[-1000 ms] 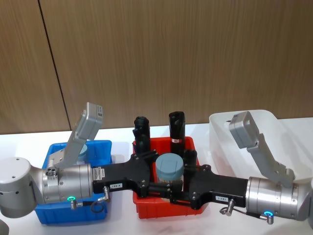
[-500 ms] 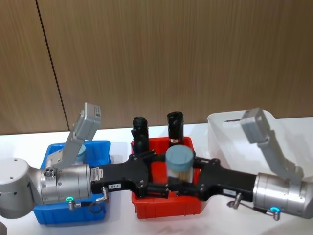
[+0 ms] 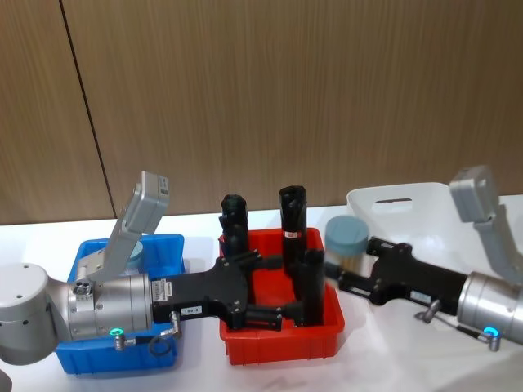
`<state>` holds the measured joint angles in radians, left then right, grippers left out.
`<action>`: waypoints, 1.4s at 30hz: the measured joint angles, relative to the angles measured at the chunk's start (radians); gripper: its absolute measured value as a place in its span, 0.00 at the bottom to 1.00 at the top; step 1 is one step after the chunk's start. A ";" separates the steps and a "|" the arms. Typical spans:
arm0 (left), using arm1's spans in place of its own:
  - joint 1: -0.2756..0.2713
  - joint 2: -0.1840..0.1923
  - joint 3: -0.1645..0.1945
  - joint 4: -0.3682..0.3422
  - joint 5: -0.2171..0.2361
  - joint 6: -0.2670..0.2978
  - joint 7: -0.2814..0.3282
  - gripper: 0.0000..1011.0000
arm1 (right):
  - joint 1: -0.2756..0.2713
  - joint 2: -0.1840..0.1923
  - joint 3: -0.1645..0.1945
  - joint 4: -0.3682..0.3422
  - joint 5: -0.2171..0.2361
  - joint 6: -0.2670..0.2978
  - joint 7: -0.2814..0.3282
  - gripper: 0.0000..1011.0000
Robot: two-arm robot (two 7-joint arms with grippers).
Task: Pick the cotton swabs from the blue box and place them into the white box.
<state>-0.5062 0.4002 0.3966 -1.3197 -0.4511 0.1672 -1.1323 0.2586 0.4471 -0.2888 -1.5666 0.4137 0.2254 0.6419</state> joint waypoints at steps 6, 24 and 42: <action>0.000 0.000 0.000 0.000 0.000 0.000 0.000 0.99 | 0.014 0.012 0.018 0.028 0.002 -0.021 -0.042 0.63; 0.000 0.000 0.000 0.000 0.000 0.000 0.000 0.99 | 0.106 -0.012 0.028 0.185 -0.081 -0.022 -0.151 0.63; 0.000 0.000 0.000 0.000 0.000 0.000 0.000 0.99 | 0.202 -0.055 0.024 0.397 -0.112 -0.011 -0.209 0.63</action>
<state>-0.5062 0.4002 0.3966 -1.3197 -0.4511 0.1671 -1.1324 0.4606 0.3917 -0.2650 -1.1701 0.3018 0.2141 0.4325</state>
